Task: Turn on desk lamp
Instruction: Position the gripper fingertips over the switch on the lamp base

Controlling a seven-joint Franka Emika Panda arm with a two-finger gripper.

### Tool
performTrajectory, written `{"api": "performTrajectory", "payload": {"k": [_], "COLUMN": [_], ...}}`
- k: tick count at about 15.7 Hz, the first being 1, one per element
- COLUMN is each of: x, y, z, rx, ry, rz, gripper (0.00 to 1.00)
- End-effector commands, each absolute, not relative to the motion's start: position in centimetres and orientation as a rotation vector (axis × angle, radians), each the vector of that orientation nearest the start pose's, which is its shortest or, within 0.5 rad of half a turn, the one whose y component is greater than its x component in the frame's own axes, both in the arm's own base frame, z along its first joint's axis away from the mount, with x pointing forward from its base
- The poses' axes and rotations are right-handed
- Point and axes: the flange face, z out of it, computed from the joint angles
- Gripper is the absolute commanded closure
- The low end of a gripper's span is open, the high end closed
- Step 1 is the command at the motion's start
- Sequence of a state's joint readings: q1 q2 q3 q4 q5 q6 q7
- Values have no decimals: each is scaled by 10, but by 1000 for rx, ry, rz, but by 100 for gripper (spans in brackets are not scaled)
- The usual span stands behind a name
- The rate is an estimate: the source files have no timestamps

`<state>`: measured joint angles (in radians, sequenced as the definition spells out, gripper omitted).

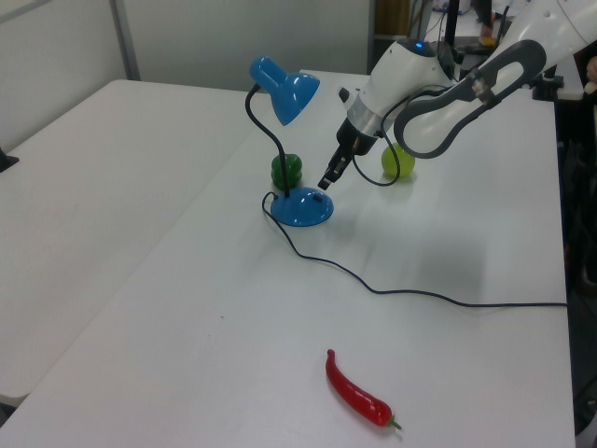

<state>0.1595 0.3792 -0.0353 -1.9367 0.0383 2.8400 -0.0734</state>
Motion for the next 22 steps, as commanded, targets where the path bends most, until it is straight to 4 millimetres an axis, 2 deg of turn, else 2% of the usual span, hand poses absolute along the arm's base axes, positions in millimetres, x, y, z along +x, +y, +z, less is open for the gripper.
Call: {"api": "performTrajectory", "payload": {"k": [1, 6, 10, 22], "x": [669, 674, 677, 673], "y": [83, 75, 76, 81], "z": [343, 334, 328, 328], "rx": [-3022, -3037, -3016, -3017], "ry": [-278, -267, -271, -281], "rz": [-850, -842, -914, -900], "gripper": [100, 100, 100, 100]}}
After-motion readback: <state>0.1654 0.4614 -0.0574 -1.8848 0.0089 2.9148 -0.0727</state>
